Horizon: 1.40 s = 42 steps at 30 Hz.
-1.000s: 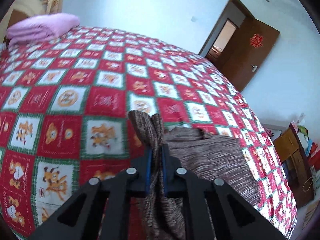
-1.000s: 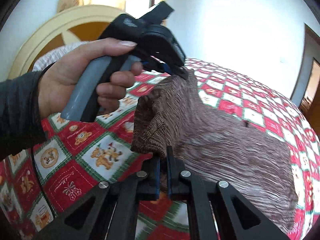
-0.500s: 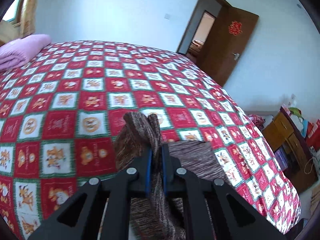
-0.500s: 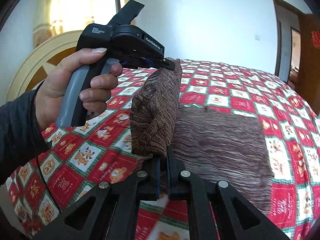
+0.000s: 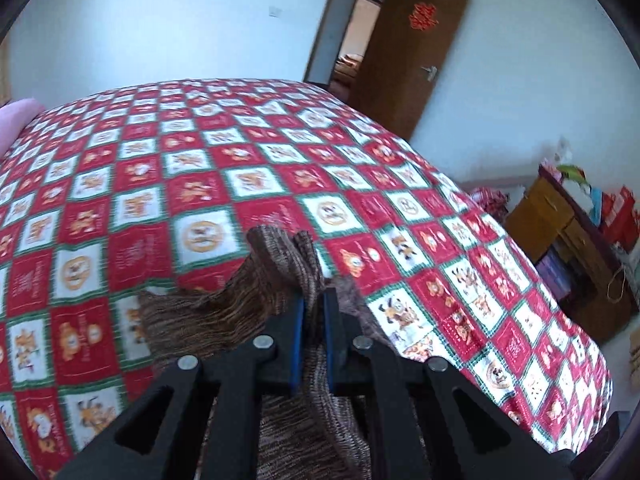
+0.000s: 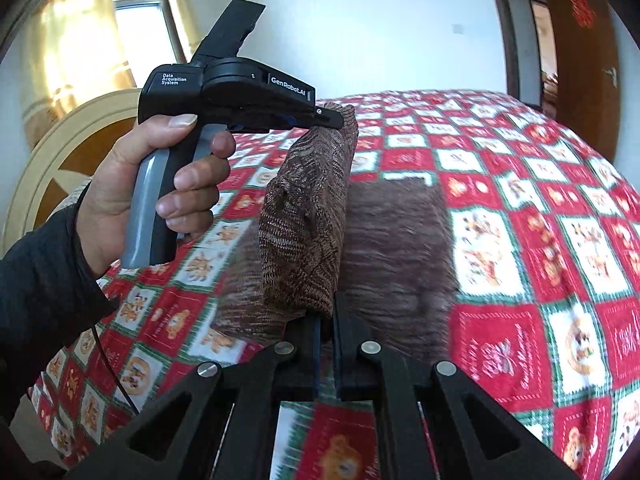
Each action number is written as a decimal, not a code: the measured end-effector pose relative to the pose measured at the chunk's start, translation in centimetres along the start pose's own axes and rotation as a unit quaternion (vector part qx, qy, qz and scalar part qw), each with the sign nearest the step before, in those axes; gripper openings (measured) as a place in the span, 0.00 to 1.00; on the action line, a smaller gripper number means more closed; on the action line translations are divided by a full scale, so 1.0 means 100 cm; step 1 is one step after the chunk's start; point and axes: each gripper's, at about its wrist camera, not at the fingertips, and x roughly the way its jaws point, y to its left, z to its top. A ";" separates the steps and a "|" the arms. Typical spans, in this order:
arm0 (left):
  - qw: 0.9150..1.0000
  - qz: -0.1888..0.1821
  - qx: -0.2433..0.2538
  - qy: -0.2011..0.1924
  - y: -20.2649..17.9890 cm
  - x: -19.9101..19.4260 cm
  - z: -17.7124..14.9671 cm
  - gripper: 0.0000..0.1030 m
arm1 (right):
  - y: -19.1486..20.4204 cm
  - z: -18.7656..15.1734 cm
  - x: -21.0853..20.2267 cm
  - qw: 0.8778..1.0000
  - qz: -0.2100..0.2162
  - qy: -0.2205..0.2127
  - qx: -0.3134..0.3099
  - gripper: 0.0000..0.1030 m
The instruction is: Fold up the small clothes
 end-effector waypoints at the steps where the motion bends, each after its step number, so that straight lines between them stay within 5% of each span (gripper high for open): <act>1: 1.000 0.002 0.006 0.004 -0.006 0.007 -0.001 0.09 | -0.006 -0.002 0.000 1.000 -0.001 0.003 0.008 0.04; 9: 0.999 0.012 0.041 0.034 -0.039 0.060 -0.009 0.09 | -0.053 -0.022 0.015 0.996 -0.002 0.031 0.084 0.04; 13: 0.996 0.050 0.054 0.045 -0.050 0.082 -0.016 0.17 | -0.079 -0.032 0.029 0.988 0.027 0.062 0.138 0.04; 19: 0.992 0.084 0.093 -0.015 -0.055 0.028 -0.044 0.67 | -0.096 -0.037 0.029 0.980 0.067 0.057 0.179 0.05; 21: 0.987 0.105 0.118 -0.034 -0.052 0.006 -0.064 0.67 | -0.100 -0.037 0.023 0.978 0.055 0.055 0.192 0.09; 22: 0.984 0.115 0.129 -0.034 -0.048 -0.001 -0.073 0.67 | -0.100 -0.037 0.018 0.980 0.033 0.050 0.188 0.26; 24: 0.980 0.138 0.144 -0.024 -0.038 -0.010 -0.096 0.67 | -0.097 -0.035 0.002 0.984 -0.025 0.023 0.175 0.55; 25: 0.979 0.141 0.147 -0.019 -0.032 -0.013 -0.107 0.67 | -0.096 -0.033 -0.008 0.984 -0.047 0.000 0.173 0.56; 28: 0.977 0.156 0.145 0.009 -0.011 -0.009 -0.135 0.68 | -0.073 -0.013 -0.023 0.988 -0.099 -0.040 0.113 0.56; 31: 0.982 0.149 0.113 0.000 0.006 -0.014 -0.148 0.74 | -0.038 0.013 -0.015 0.995 -0.071 -0.043 0.055 0.56; 34: 0.990 0.122 0.069 0.009 0.017 -0.019 -0.147 0.76 | -0.007 0.046 0.025 1.000 -0.028 -0.001 -0.005 0.54; 36: 0.991 0.120 0.052 0.016 0.021 -0.020 -0.155 0.79 | 0.010 0.061 0.053 0.997 -0.054 0.018 -0.050 0.38; 39: 0.993 0.112 0.037 0.016 0.023 -0.025 -0.163 0.79 | 0.032 0.081 0.102 0.990 -0.068 0.056 -0.112 0.27; 42: 0.995 0.098 0.011 0.011 0.031 -0.029 -0.166 0.82 | 0.049 0.089 0.140 0.982 -0.060 0.071 -0.164 0.26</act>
